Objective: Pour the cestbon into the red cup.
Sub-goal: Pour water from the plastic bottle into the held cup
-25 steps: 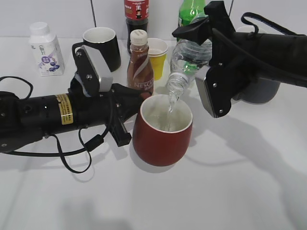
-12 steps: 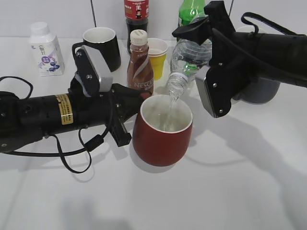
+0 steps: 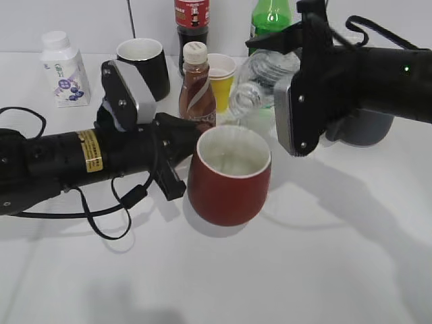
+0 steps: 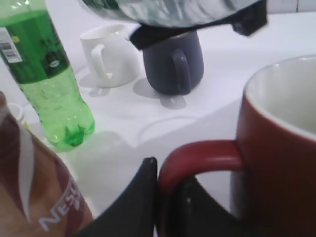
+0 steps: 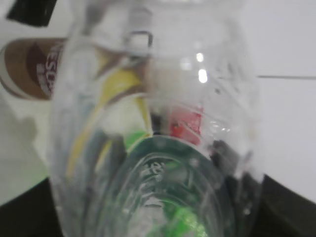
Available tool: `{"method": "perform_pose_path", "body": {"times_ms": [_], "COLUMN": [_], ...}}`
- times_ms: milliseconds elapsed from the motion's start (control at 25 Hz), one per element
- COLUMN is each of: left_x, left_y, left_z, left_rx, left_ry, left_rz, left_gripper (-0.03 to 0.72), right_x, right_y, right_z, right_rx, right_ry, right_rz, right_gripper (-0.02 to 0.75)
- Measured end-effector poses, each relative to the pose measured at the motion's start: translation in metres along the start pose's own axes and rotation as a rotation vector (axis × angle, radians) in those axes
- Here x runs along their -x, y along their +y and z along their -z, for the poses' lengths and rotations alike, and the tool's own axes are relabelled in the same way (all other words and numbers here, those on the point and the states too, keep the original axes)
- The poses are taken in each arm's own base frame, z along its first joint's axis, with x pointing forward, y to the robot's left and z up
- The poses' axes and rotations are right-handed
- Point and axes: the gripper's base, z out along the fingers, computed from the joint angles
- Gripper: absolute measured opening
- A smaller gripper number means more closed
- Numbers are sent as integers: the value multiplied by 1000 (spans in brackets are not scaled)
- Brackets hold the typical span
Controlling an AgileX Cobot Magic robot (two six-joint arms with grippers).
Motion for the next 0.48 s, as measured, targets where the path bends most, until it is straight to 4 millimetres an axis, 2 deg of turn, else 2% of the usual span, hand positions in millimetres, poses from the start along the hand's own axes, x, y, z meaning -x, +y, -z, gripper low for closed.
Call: {"method": "perform_pose_path", "body": {"times_ms": [480], "left_x": [4], "left_y": [16], "left_z": [6], "left_rx": [103], "left_ry": [-39], "left_rz": [49], "left_gripper": [43], "right_x": [0], "right_y": [-4], "right_z": [-1], "right_rx": [-19], "right_ry": [-6], "right_rz": [-397], "right_gripper": [492]}}
